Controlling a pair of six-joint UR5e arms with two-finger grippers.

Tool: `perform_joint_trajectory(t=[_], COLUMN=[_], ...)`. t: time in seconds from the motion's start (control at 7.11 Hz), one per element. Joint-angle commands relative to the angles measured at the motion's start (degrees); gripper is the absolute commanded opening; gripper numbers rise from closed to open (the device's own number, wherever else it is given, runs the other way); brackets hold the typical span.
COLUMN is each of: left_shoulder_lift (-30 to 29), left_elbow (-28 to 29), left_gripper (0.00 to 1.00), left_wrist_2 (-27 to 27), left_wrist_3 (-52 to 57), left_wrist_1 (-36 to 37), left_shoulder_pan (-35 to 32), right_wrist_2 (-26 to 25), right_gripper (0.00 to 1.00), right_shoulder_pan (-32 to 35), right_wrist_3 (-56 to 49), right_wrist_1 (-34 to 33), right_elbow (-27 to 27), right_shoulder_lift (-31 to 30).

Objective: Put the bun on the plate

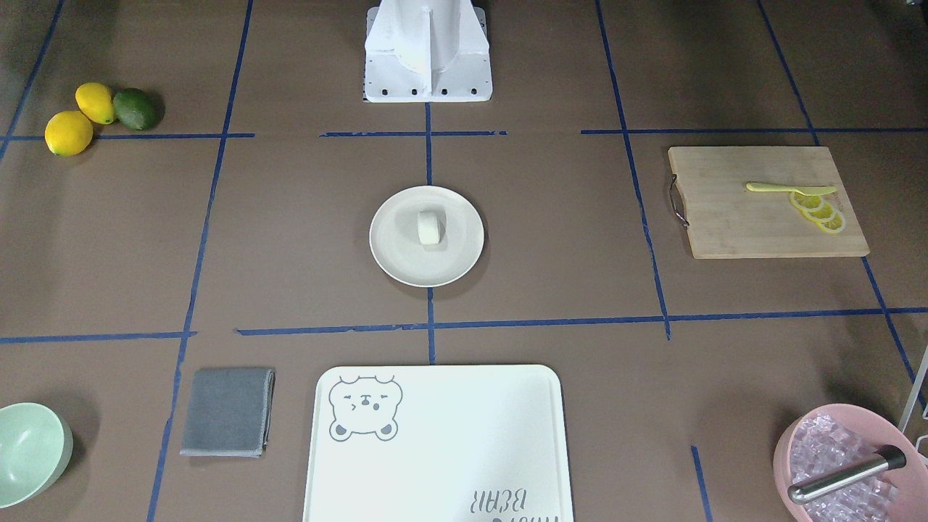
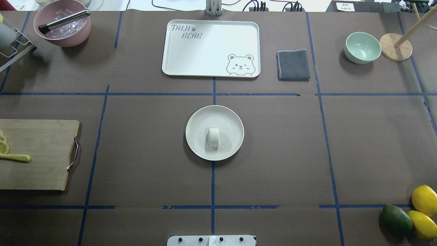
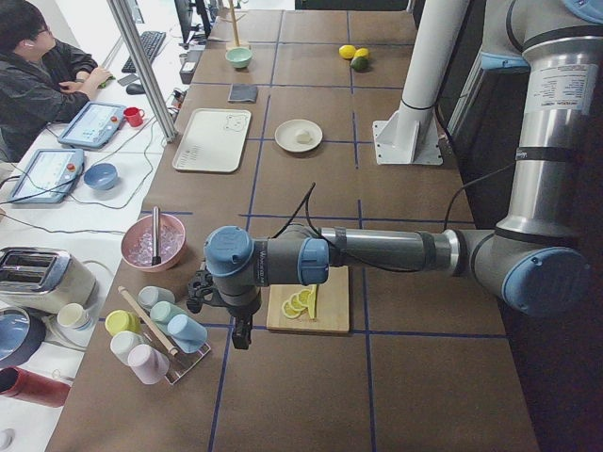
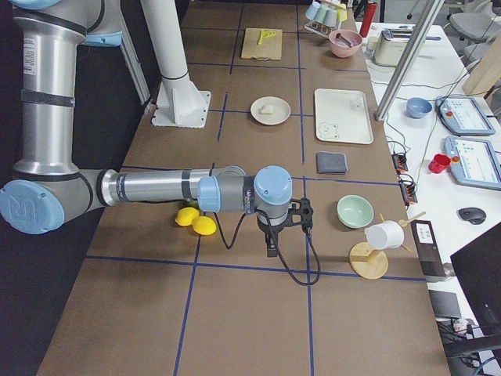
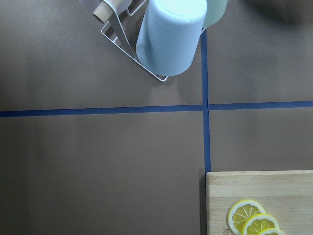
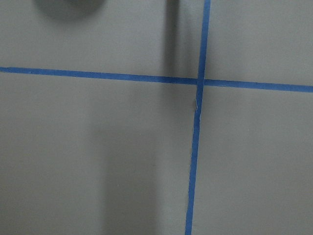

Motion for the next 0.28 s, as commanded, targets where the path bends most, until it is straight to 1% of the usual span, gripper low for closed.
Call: perform_joint_trajectory(t=[0.0, 0.14], left_shoulder_lift=[0.0, 0.0], left_elbow=[0.0, -0.1], left_gripper=[1.0, 1.0], left_wrist_2=[0.0, 0.0], left_wrist_3=[0.0, 0.0], left_wrist_1=[0.0, 0.0], left_shoulder_pan=[0.0, 0.0], right_wrist_2=[0.0, 0.0], right_gripper=[1.0, 1.0], right_shoulder_pan=[0.0, 0.0], right_wrist_3=[0.0, 0.0], right_wrist_1=[0.0, 0.0], right_elbow=[0.0, 0.0], right_shoulder_lift=[0.0, 0.0])
